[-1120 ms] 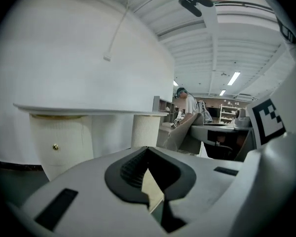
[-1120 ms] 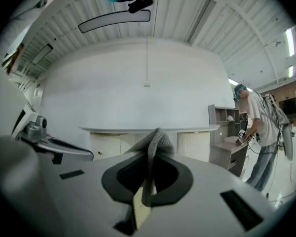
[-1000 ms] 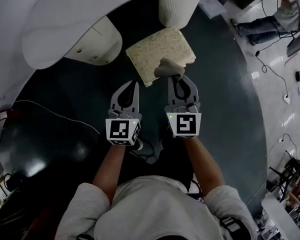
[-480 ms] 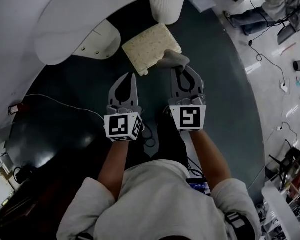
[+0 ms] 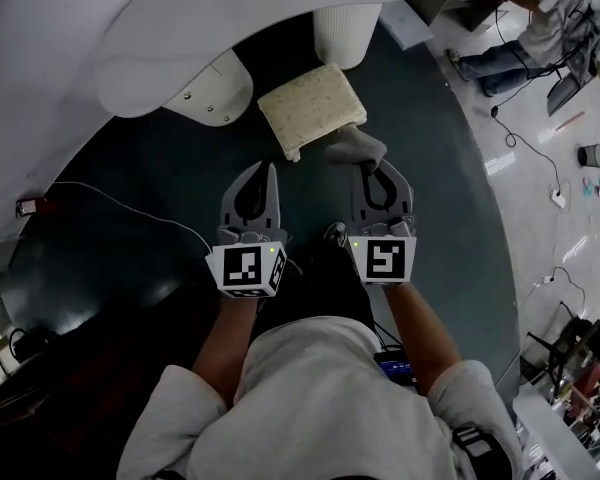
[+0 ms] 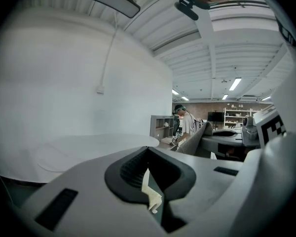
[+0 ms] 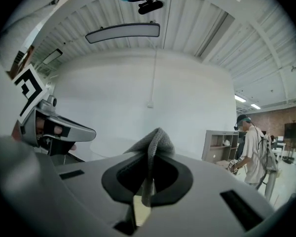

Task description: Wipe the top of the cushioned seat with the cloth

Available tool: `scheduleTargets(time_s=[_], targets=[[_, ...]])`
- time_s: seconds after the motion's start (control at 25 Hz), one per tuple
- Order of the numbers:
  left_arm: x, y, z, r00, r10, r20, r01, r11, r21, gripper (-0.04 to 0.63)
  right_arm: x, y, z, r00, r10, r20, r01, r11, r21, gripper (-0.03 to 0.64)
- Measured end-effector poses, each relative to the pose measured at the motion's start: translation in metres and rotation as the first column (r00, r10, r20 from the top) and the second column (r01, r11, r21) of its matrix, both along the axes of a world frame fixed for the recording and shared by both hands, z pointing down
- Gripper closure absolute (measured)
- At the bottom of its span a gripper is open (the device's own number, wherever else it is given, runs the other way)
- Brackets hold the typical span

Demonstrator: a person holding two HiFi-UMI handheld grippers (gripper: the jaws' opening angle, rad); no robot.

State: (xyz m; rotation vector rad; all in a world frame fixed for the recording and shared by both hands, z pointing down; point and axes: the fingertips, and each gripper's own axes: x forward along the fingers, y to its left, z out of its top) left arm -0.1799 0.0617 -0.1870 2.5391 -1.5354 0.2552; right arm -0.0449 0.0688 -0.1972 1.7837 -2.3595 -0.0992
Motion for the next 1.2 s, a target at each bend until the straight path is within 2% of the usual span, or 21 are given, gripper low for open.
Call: scheduleTargets(time_s=[0.08,0.28,0.4,0.6,0.72,1.0,1.2], targets=[[-0.007,0.012,-0.005,1.0,0.013,0.003,-0.013,1.0,0.012,0.581,-0.011,0.011,-0.008,1.0,0.006,-0.02,-0.006,1.0,0.014,0.603],[-0.033,0.054,-0.023,1.0,0.024,-0.019,-0.023,0.999,0.043,0.581,-0.044,0.046,-0.029,0.999,0.023,0.023,-0.023,1.0,0.009,0.603],[-0.05,0.065,-0.039,0.999,0.028,-0.042,-0.025,0.997,0.075,0.581,-0.057,0.062,-0.051,0.998,0.036,0.045,-0.037,0.999,0.039,0.603],[-0.071,0.093,-0.063,0.997,0.034,-0.072,-0.026,0.994,0.105,0.581,-0.075,0.097,-0.078,0.999,0.047,0.0,-0.047,0.996,0.079,0.603],[-0.087,0.104,-0.076,0.995,0.052,-0.079,-0.042,0.991,0.127,0.581,-0.094,0.11,-0.093,0.998,0.062,0.015,-0.063,0.993,0.097,0.603],[-0.085,0.128,-0.079,0.989,0.106,-0.107,-0.09,0.985,0.146,0.581,-0.1,0.136,-0.094,0.995,0.095,0.01,-0.096,0.992,0.077,0.603],[-0.089,0.151,-0.084,0.985,0.128,-0.119,-0.109,0.983,0.149,0.581,-0.108,0.156,-0.113,0.996,0.085,-0.016,-0.082,0.989,0.125,0.603]])
